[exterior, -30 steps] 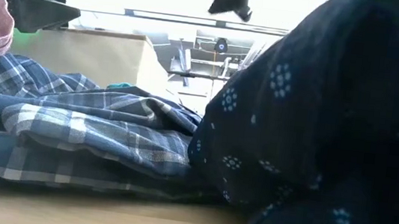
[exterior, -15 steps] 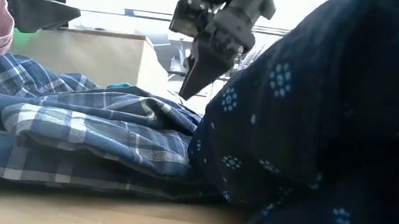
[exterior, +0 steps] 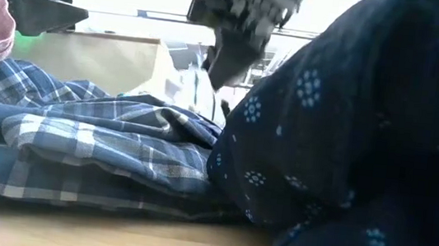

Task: Sort clothes
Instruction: Put the white striped sock into the right laundry organizer

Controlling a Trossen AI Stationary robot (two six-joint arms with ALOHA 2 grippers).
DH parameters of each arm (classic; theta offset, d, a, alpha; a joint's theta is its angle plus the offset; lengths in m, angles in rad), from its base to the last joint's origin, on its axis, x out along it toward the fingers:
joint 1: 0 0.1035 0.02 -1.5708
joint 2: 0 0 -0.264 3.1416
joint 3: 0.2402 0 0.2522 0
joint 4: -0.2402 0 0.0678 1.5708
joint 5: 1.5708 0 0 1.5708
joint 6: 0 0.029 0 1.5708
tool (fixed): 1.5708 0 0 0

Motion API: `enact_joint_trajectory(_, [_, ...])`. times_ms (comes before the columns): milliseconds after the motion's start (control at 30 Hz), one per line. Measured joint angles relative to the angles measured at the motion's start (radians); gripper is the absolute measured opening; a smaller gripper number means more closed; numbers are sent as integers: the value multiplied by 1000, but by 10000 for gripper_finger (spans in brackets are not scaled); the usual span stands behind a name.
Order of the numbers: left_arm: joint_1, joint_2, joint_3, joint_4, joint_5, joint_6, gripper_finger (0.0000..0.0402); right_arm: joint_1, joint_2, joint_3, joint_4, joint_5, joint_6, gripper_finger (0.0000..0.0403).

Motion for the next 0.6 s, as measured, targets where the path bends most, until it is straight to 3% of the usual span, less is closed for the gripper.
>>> enact_joint_trajectory(200, [0,0,-2,-6,1,-25,0,-15,-9,253,-283,-6,12,1])
enact_joint_trajectory(433, [0,1,-2,-5,1,-47,0,-53,-9,658,-604,20,26,0])
enact_joint_trajectory(600, [0,0,-2,-3,0,-47,0,-106,-236,500,-629,141,112,0])
